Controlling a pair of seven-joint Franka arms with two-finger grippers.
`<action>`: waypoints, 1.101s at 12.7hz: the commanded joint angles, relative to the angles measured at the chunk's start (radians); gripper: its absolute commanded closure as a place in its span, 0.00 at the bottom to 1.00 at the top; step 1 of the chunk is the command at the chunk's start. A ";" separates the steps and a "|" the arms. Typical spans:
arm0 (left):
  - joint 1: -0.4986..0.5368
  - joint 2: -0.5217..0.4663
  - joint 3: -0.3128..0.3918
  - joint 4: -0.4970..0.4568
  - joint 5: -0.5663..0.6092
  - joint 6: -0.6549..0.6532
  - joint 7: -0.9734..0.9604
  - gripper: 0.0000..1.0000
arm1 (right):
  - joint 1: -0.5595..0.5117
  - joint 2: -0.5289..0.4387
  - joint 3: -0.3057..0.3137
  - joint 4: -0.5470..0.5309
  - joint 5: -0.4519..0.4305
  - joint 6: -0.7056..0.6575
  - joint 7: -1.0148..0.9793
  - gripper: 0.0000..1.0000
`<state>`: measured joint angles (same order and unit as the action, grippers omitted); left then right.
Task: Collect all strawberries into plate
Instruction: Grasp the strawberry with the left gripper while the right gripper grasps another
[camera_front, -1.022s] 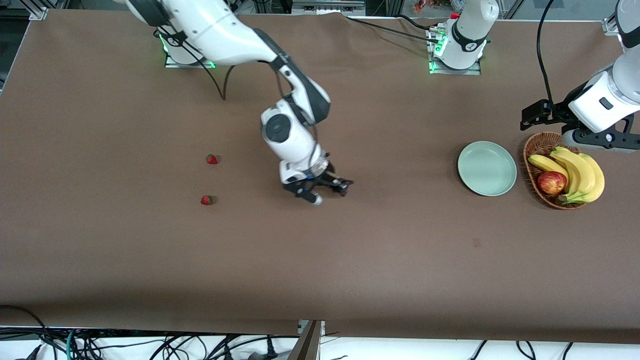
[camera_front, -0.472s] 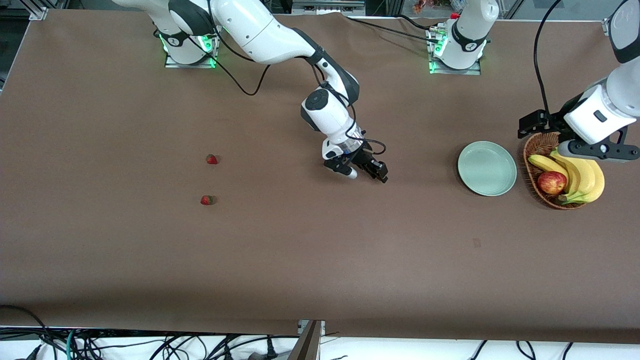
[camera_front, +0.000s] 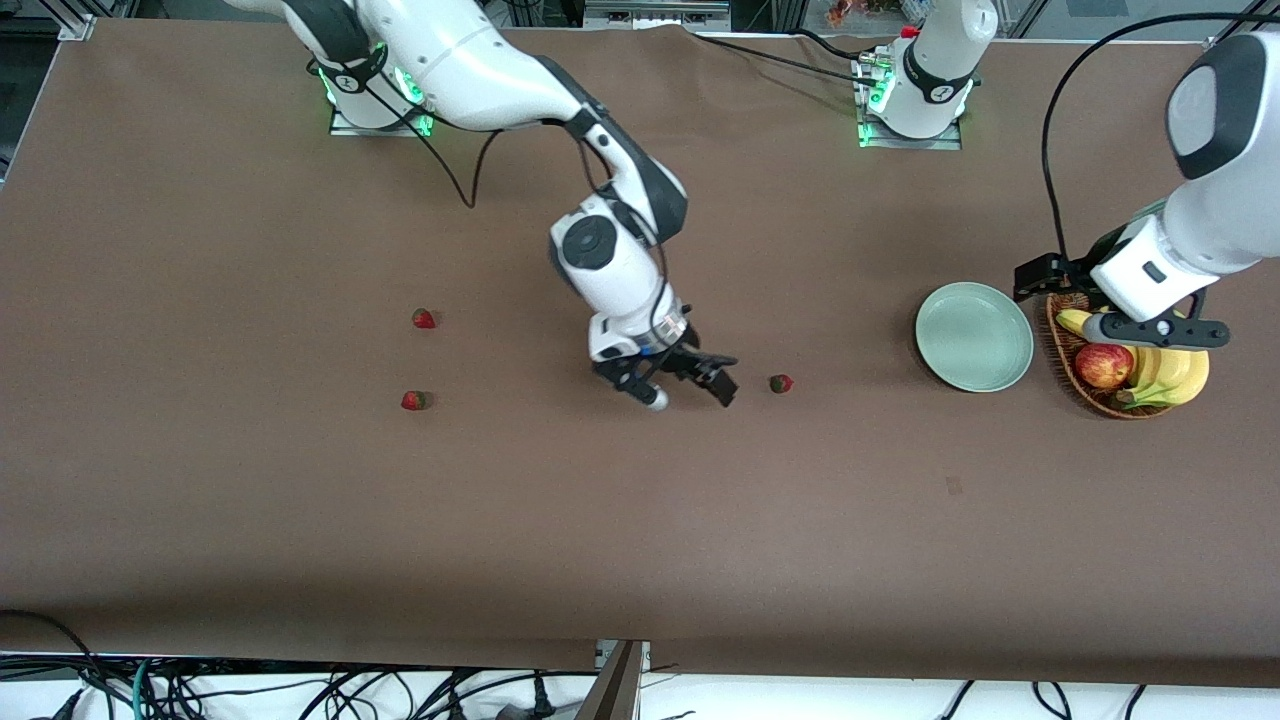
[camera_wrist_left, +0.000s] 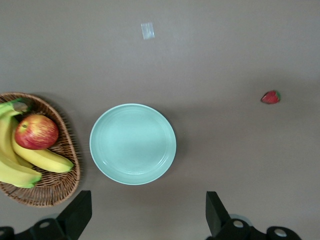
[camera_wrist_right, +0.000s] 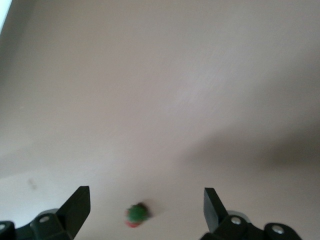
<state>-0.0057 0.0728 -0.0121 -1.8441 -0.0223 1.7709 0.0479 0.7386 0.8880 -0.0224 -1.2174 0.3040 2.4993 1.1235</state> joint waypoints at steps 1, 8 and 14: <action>0.001 -0.042 -0.063 -0.116 -0.022 0.103 -0.078 0.00 | -0.093 -0.090 -0.042 -0.030 -0.020 -0.236 -0.237 0.00; -0.010 0.163 -0.374 -0.152 -0.005 0.486 -0.610 0.00 | -0.097 -0.172 -0.356 -0.298 -0.013 -0.318 -0.839 0.00; -0.068 0.522 -0.416 0.026 0.370 0.620 -0.980 0.00 | -0.110 -0.192 -0.406 -0.464 0.026 -0.254 -0.939 0.02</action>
<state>-0.0710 0.4837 -0.4157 -1.9077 0.2746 2.3723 -0.8739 0.6200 0.7552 -0.4245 -1.5966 0.3039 2.2292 0.2123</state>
